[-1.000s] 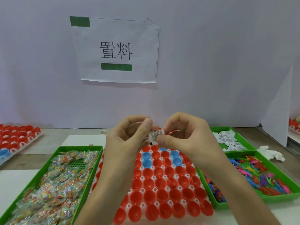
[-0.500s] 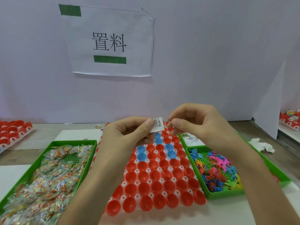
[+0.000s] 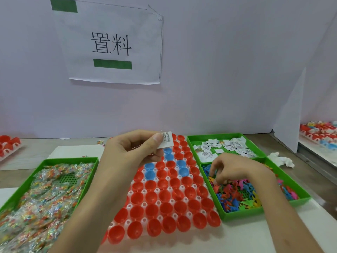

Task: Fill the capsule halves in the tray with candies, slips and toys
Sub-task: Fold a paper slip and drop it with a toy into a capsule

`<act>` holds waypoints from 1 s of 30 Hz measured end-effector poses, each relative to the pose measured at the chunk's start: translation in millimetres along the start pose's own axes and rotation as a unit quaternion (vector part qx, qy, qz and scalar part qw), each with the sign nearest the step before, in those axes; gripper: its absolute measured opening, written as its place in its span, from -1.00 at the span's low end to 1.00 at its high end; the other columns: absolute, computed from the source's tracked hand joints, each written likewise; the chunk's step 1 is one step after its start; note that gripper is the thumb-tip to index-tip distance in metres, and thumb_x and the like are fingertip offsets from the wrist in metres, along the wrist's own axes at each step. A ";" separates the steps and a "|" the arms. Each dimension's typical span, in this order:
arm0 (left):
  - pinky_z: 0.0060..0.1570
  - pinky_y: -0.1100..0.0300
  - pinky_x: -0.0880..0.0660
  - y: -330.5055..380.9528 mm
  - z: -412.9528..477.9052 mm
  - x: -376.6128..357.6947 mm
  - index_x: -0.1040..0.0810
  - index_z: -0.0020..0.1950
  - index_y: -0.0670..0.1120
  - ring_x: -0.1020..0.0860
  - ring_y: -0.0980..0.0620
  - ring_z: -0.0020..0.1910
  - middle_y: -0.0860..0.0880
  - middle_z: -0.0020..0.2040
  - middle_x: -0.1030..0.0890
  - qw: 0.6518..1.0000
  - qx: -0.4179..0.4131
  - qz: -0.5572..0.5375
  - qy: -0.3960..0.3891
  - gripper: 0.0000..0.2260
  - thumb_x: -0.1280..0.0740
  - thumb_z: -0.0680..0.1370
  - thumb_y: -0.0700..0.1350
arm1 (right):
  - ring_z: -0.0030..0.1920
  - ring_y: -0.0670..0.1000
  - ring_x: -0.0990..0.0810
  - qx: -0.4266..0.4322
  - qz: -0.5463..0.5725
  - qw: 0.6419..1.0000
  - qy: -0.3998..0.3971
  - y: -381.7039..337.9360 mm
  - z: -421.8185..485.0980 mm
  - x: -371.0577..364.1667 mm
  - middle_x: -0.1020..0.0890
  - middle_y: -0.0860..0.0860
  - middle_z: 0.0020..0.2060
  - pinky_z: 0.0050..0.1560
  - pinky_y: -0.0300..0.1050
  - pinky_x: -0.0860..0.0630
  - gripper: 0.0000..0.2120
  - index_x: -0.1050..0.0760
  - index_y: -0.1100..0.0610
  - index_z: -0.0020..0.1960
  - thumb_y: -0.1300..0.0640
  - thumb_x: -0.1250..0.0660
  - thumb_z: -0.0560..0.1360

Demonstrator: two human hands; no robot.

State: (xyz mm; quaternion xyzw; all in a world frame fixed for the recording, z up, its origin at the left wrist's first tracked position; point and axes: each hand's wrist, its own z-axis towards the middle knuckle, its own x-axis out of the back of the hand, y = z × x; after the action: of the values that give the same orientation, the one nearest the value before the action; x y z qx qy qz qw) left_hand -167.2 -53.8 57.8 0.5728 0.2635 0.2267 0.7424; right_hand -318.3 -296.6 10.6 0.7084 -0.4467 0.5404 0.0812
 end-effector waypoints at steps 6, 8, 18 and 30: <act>-0.19 0.31 -0.60 0.5 -0.4 0.6 -0.77 -0.13 0.00 -0.68 0.01 -0.25 -0.10 -0.24 -0.71 1.000 0.001 -0.002 0.003 -0.69 -0.48 0.23 0.14 | -0.20 -0.19 -0.64 0.041 0.029 0.992 0.118 5.8 3.0 4.9 -0.68 -0.14 -0.21 -0.21 -0.34 -0.44 -0.87 -0.69 -0.09 0.00 0.12 -0.49 0.50; -0.20 0.32 -0.60 0.6 -0.2 0.3 -0.77 -0.13 -0.02 -0.67 0.01 -0.26 -0.10 -0.24 -0.70 1.000 0.002 -0.002 0.002 -0.68 -0.47 0.24 0.13 | -0.28 -0.24 -0.63 0.050 0.033 0.994 0.096 4.3 6.0 1.4 -0.67 -0.16 -0.26 -0.28 -0.40 -0.40 -0.84 -0.69 -0.10 0.01 0.13 -0.49 0.49; -0.19 0.30 -0.60 -0.1 0.2 0.7 -0.77 -0.13 -0.02 -0.66 0.01 -0.27 -0.11 -0.25 -0.70 1.000 0.008 0.002 -0.008 -0.72 -0.47 0.26 0.10 | -0.27 -0.16 -0.65 0.075 0.045 0.987 0.131 9.7 19.2 -11.1 -0.70 -0.08 -0.32 -0.30 -0.39 -0.43 -0.85 -0.65 -0.04 -0.24 0.16 -0.51 0.46; -0.16 0.28 -0.61 -5.3 0.8 -4.4 -0.75 -0.12 -0.11 -0.64 0.05 -0.29 -0.06 -0.30 -0.68 1.000 0.023 -0.001 -0.012 -0.81 -0.44 0.40 -0.03 | -0.36 0.05 -0.59 0.396 0.383 0.819 0.159 -64.0 -59.8 20.0 -0.63 0.11 -0.34 -0.21 -0.15 -0.56 -0.99 -0.56 0.14 -0.21 0.22 -0.37 0.36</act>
State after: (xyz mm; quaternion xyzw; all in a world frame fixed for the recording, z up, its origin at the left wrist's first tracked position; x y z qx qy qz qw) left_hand -169.8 -58.6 53.4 0.5925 0.2601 0.2132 0.7320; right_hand -313.3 -234.2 74.9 0.3552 -0.4107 0.7633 -0.3501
